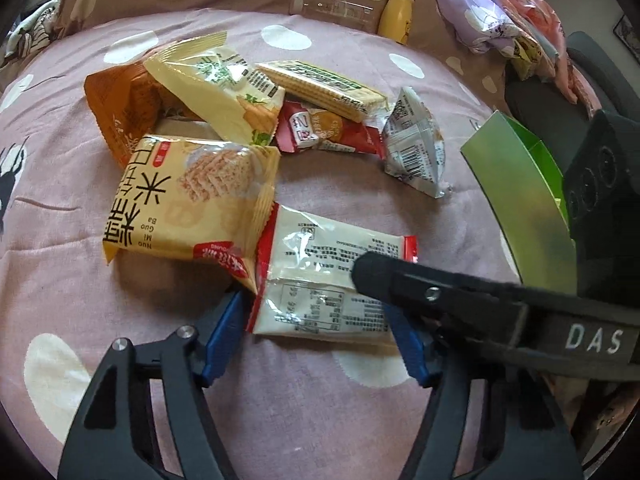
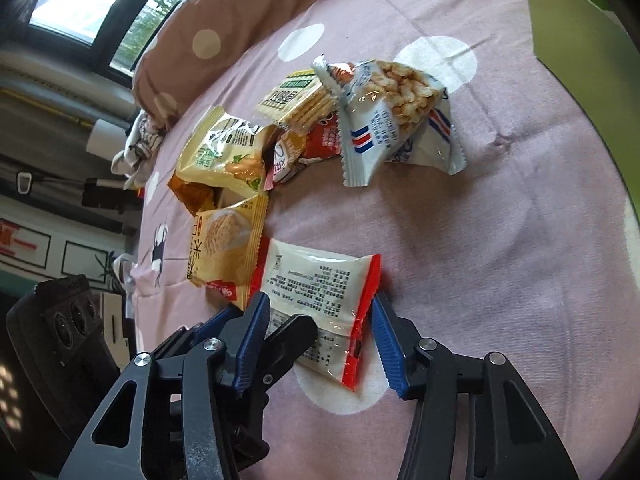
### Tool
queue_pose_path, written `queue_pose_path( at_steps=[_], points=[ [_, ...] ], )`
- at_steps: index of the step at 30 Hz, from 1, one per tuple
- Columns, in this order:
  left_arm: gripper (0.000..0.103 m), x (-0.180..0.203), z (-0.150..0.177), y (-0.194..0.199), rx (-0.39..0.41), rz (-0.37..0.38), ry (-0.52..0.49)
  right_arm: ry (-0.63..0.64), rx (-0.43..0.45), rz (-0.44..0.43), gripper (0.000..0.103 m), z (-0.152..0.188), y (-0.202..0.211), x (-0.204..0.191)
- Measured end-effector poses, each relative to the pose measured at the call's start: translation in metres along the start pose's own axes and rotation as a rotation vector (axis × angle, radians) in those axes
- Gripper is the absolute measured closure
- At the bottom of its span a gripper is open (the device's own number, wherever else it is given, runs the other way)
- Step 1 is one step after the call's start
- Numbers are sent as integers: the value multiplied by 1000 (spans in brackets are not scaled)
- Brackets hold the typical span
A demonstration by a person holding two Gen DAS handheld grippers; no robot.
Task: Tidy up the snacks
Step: 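Carry the cracker pack into the box and open the right tool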
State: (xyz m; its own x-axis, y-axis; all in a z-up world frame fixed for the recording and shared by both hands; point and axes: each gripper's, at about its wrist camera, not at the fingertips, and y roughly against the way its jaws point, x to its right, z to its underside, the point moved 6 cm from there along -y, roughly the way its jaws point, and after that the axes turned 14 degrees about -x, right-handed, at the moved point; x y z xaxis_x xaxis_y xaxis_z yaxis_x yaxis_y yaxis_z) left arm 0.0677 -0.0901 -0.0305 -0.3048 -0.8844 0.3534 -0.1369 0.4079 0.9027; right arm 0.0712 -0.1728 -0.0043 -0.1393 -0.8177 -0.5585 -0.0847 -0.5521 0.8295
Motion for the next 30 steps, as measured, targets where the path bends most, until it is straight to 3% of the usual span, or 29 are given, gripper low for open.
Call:
queue_pose_path(
  at_steps=[13, 30],
  points=[
    [58, 21, 10, 7, 51, 16, -10, 65, 79, 156, 53, 6, 14, -5],
    [58, 86, 4, 71, 248, -28, -119, 193, 301, 127, 53, 21, 113, -24]
  ],
)
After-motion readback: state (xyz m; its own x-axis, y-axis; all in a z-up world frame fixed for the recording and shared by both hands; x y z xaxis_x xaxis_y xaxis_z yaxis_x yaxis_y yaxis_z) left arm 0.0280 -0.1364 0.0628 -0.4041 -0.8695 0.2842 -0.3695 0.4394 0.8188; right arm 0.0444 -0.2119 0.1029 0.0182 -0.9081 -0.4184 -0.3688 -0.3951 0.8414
